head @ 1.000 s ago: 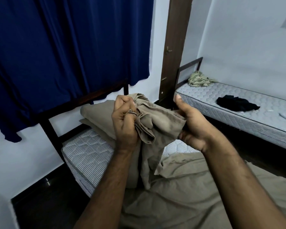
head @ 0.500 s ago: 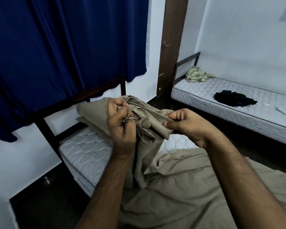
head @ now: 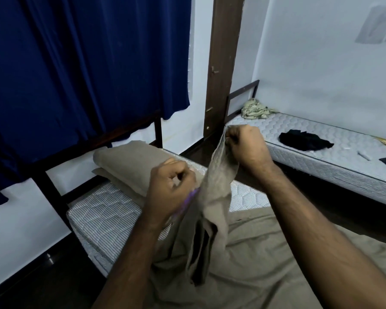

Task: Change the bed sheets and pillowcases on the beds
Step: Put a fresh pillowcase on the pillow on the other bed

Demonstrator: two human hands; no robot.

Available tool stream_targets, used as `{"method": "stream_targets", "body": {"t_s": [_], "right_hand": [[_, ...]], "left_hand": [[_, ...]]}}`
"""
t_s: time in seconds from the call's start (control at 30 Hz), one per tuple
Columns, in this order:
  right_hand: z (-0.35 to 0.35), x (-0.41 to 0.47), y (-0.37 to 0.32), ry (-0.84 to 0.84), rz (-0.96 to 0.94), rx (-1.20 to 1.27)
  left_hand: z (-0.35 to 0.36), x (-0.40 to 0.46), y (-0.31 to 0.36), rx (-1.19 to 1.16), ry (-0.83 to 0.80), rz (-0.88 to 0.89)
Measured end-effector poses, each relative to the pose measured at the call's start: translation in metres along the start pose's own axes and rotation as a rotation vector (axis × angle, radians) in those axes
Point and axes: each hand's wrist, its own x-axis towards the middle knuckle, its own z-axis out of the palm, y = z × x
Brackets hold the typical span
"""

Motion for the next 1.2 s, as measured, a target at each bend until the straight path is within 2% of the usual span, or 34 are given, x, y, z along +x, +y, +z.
{"method": "stream_targets", "body": {"t_s": [0.2, 0.33, 0.43, 0.53, 0.73, 0.87, 0.97, 1.07, 1.2], "right_hand": [[-0.008, 0.004, -0.038, 0.137, -0.201, 0.045], [-0.014, -0.001, -0.054, 0.108, -0.257, 0.043], [-0.018, 0.001, -0.059, 0.07, -0.217, 0.129], [-0.021, 0.003, -0.06, 0.03, -0.195, 0.221], [-0.016, 0.012, -0.045, 0.105, -0.069, 0.159], [-0.015, 0.021, -0.024, 0.222, 0.081, 0.209], [-0.007, 0.024, -0.014, 0.2, 0.13, 0.253], [0.002, 0.025, -0.006, 0.157, 0.119, 0.178], [0.01, 0.027, -0.001, 0.071, 0.168, 0.172]], "left_hand": [[0.039, -0.009, -0.006, 0.145, -0.222, -0.094], [0.057, -0.004, -0.008, 0.21, -0.138, -0.188], [0.06, 0.006, -0.009, 0.096, 0.0, -0.286], [0.057, 0.012, -0.006, 0.083, 0.051, -0.386], [0.037, 0.009, -0.031, 0.289, -0.067, -0.5], [0.008, 0.006, -0.058, 0.325, -0.025, -0.545], [-0.013, 0.009, -0.058, 0.318, 0.023, -0.485], [-0.029, 0.017, -0.041, 0.401, 0.003, -0.44], [-0.043, 0.024, -0.03, 0.536, -0.055, -0.5]]}}
